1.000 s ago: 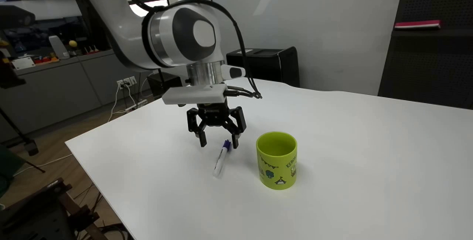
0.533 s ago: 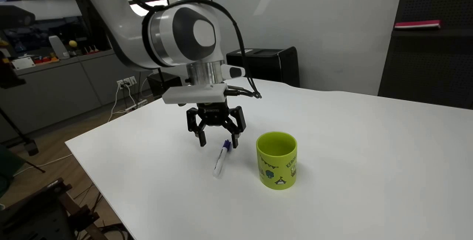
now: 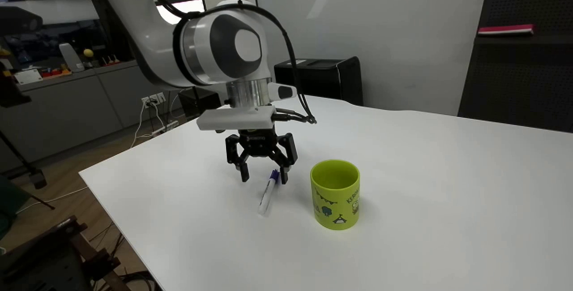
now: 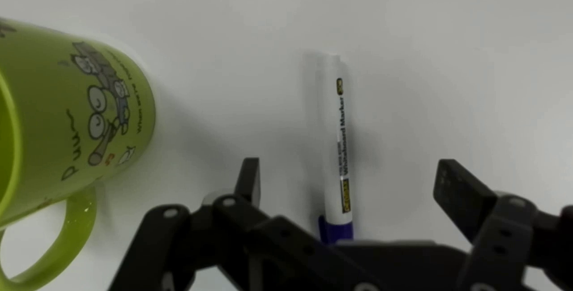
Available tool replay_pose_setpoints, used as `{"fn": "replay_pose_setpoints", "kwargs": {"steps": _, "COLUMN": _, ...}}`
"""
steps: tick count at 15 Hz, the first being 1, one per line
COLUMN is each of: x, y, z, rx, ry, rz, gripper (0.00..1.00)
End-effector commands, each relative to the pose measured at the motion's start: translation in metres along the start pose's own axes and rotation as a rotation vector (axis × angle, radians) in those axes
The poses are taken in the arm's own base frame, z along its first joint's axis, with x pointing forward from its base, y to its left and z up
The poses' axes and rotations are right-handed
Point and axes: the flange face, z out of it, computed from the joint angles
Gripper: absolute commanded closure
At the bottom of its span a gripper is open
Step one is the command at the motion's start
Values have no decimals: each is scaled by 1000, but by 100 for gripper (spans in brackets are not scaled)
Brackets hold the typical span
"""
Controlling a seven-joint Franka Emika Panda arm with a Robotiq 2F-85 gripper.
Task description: Put the pen in the mug
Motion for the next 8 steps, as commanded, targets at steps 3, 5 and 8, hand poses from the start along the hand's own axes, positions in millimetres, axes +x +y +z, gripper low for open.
{"fn": "replay_pose_setpoints", "kwargs": {"steps": 3, "x": 3, "y": 5, "z": 16, "rx": -28, "ry": 30, "rz": 16, "gripper": 0}}
{"fn": "replay_pose_setpoints", "kwargs": {"steps": 5, "x": 4, "y": 7, "z": 21, "rx": -53, "ry": 46, "rz": 15, "gripper": 0}}
{"fn": "replay_pose_setpoints", "kwargs": {"steps": 8, "x": 4, "y": 9, "z": 28, "rx": -69, "ry": 56, "rz": 15, "gripper": 34}}
